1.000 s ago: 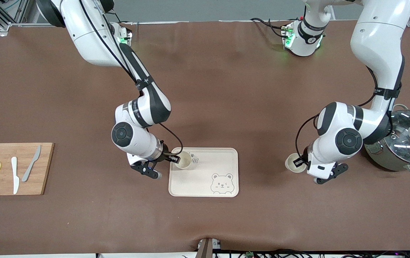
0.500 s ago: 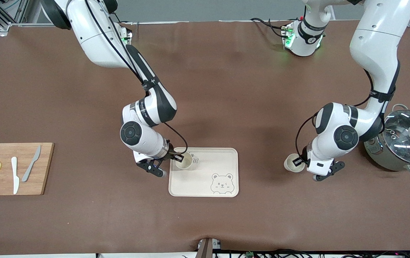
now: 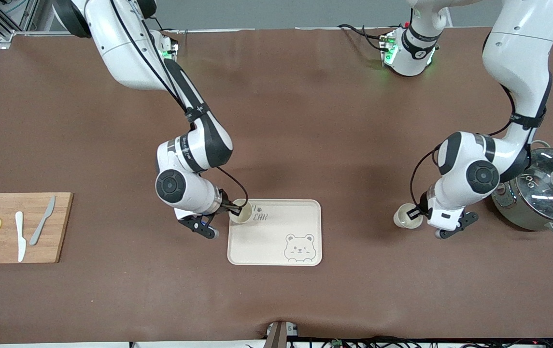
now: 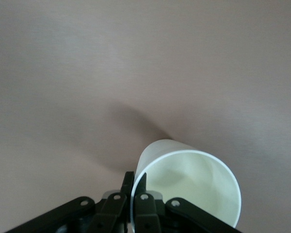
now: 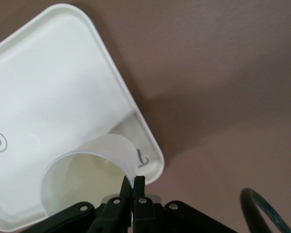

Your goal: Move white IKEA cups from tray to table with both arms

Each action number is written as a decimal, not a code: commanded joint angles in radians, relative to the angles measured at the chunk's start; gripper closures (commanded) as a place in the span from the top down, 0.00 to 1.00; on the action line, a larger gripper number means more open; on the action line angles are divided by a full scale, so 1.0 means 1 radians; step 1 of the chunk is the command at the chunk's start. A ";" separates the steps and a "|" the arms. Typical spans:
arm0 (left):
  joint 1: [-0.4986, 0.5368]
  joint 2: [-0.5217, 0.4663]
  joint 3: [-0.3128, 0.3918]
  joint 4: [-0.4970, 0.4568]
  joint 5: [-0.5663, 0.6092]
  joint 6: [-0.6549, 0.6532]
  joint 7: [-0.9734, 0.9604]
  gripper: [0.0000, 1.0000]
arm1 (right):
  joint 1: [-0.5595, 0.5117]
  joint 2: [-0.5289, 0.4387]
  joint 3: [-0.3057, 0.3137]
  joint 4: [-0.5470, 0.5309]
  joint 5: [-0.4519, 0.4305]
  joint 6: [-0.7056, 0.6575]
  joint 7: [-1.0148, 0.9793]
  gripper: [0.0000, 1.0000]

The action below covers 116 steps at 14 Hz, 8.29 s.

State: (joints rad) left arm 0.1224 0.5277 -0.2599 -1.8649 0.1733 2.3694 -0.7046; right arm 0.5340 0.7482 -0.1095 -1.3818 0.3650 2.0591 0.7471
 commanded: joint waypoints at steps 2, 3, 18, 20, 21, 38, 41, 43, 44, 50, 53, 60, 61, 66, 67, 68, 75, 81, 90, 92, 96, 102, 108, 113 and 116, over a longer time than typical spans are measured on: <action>0.094 -0.026 -0.064 -0.063 0.012 0.039 0.036 0.00 | -0.046 -0.127 -0.042 -0.019 -0.047 -0.186 0.011 0.00; 0.094 -0.023 -0.064 -0.066 0.012 0.039 0.036 0.00 | -0.046 -0.150 -0.064 -0.042 -0.066 -0.197 -0.007 0.00; 0.092 -0.218 -0.067 0.042 0.014 -0.154 0.177 1.00 | -0.392 -0.414 -0.091 -0.654 -0.202 0.173 -0.760 0.00; 0.094 -0.235 -0.065 0.093 0.014 -0.232 0.258 1.00 | -0.471 -0.405 -0.090 -0.652 -0.202 0.182 -0.901 0.00; 0.094 -0.247 -0.065 0.110 0.012 -0.263 0.293 1.00 | -0.495 -0.402 -0.090 -0.654 -0.202 0.200 -0.949 0.00; 0.121 -0.397 -0.068 0.296 -0.001 -0.614 0.520 1.00 | -0.531 -0.382 -0.088 -0.555 -0.198 0.089 -0.999 1.00; 0.121 -0.411 -0.067 0.349 -0.070 -0.686 0.522 1.00 | -0.540 -0.366 -0.090 -0.259 -0.231 -0.216 -0.991 1.00; 0.120 -0.419 -0.070 0.377 -0.072 -0.725 0.533 1.00 | -0.540 -0.349 -0.090 -0.107 -0.238 -0.350 -0.988 1.00; 0.118 -0.437 -0.070 0.380 -0.072 -0.745 0.536 1.00 | -0.543 -0.349 -0.090 -0.058 -0.247 -0.373 -0.988 1.00; 0.103 -0.540 -0.055 0.368 -0.120 -0.826 0.605 1.00 | -0.559 -0.472 -0.081 0.064 -0.262 -0.541 -0.778 1.00; -0.030 -0.601 0.100 0.320 -0.149 -0.837 0.663 1.00 | -0.511 -0.550 -0.078 0.067 -0.274 -0.642 -0.773 1.00; -0.058 -0.638 0.160 0.297 -0.178 -0.863 0.645 1.00 | -0.520 -0.639 -0.087 -0.037 -0.278 -0.702 -0.770 1.00; -0.056 -0.637 0.163 0.300 -0.178 -0.865 0.646 1.00 | -0.514 -0.698 -0.087 -0.104 -0.278 -0.677 -0.770 1.00; -0.058 -0.634 0.165 0.329 -0.169 -0.892 0.654 1.00 | -0.496 -0.794 -0.072 -0.204 -0.305 -0.649 -0.767 1.00; -0.058 -0.634 0.165 0.331 -0.166 -0.892 0.654 1.00 | -0.479 -0.800 -0.061 -0.209 -0.337 -0.651 -0.765 1.00; -0.056 -0.634 0.165 0.329 -0.166 -0.895 0.654 1.00 | -0.477 -0.803 -0.061 -0.210 -0.353 -0.648 -0.764 1.00; -0.041 -0.627 0.154 0.322 -0.182 -0.911 0.668 1.00 | -0.483 -0.833 -0.062 -0.177 -0.359 -0.648 -0.761 1.00; -0.046 -0.585 0.153 0.326 -0.210 -0.906 0.669 1.00 | -0.450 -0.829 -0.058 -0.161 -0.360 -0.626 -0.762 1.00; -0.046 -0.586 0.134 0.328 -0.161 -0.904 0.657 1.00 | -0.459 -0.808 -0.059 -0.164 -0.344 -0.622 -0.759 1.00; -0.046 -0.581 0.130 0.332 -0.161 -0.906 0.660 1.00 | -0.456 -0.808 -0.059 -0.164 -0.344 -0.625 -0.744 1.00; -0.055 -0.577 0.116 0.332 -0.158 -0.903 0.642 1.00 | -0.453 -0.808 -0.059 -0.164 -0.344 -0.626 -0.715 1.00; -0.053 -0.565 0.116 0.357 -0.159 -0.904 0.640 1.00 | -0.451 -0.806 -0.059 -0.164 -0.344 -0.626 -0.716 1.00; -0.055 -0.558 0.113 0.354 -0.158 -0.903 0.642 1.00 | -0.454 -0.806 -0.059 -0.166 -0.344 -0.629 -0.716 1.00; -0.055 -0.546 0.108 0.355 -0.153 -0.904 0.639 1.00 | -0.454 -0.806 -0.059 -0.164 -0.344 -0.625 -0.716 1.00; -0.055 -0.546 0.107 0.355 -0.152 -0.904 0.640 1.00 | -0.451 -0.806 -0.059 -0.164 -0.344 -0.623 -0.716 1.00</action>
State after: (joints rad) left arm 0.0687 -0.0246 -0.1429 -1.5307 -0.0069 1.4731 -0.0590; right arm 0.0780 -0.0619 -0.1694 -1.5561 0.0286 1.4390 0.0129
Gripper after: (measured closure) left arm 0.000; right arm 0.000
